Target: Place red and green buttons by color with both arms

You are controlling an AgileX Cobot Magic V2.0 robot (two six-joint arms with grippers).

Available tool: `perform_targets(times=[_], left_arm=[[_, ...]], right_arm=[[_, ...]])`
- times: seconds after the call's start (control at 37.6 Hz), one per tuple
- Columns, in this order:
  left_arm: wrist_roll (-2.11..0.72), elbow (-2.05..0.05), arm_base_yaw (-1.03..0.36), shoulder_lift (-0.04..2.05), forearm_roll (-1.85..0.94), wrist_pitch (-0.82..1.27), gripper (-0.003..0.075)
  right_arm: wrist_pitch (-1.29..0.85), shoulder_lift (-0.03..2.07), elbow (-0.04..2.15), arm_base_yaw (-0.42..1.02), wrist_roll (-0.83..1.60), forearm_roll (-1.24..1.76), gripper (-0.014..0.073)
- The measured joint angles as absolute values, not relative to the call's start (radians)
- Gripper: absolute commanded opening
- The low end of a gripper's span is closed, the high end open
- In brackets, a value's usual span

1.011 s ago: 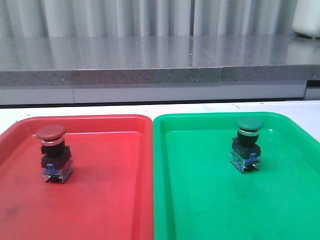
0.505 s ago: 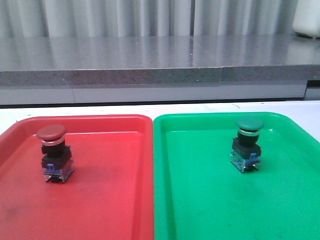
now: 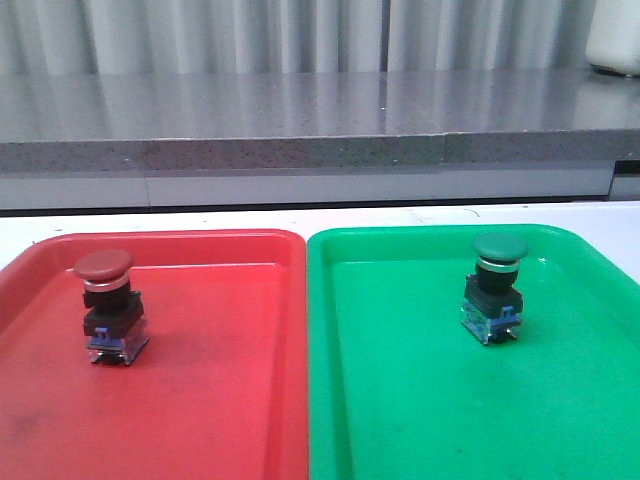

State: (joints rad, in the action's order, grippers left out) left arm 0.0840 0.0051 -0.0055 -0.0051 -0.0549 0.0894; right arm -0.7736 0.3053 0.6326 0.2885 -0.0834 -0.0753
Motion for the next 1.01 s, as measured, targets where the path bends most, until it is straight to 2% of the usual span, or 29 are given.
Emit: perform_targets(times=[0.21,0.35,1.01], left_arm=[[0.084,0.005,-0.005,-0.005,-0.055,0.087,-0.0020],[0.084,0.005,-0.005,-0.005,-0.055,0.088,-0.0020],[0.084,0.005,-0.005,-0.005,-0.055,0.088,-0.0020]], right_arm=[[-0.256,0.009,0.154,0.124,-0.083,-0.077,-0.0070],[-0.075,-0.010,-0.014,0.090,-0.083,-0.077,-0.0070],[-0.045,-0.010,-0.028,0.059,-0.085,-0.061,-0.0070]])
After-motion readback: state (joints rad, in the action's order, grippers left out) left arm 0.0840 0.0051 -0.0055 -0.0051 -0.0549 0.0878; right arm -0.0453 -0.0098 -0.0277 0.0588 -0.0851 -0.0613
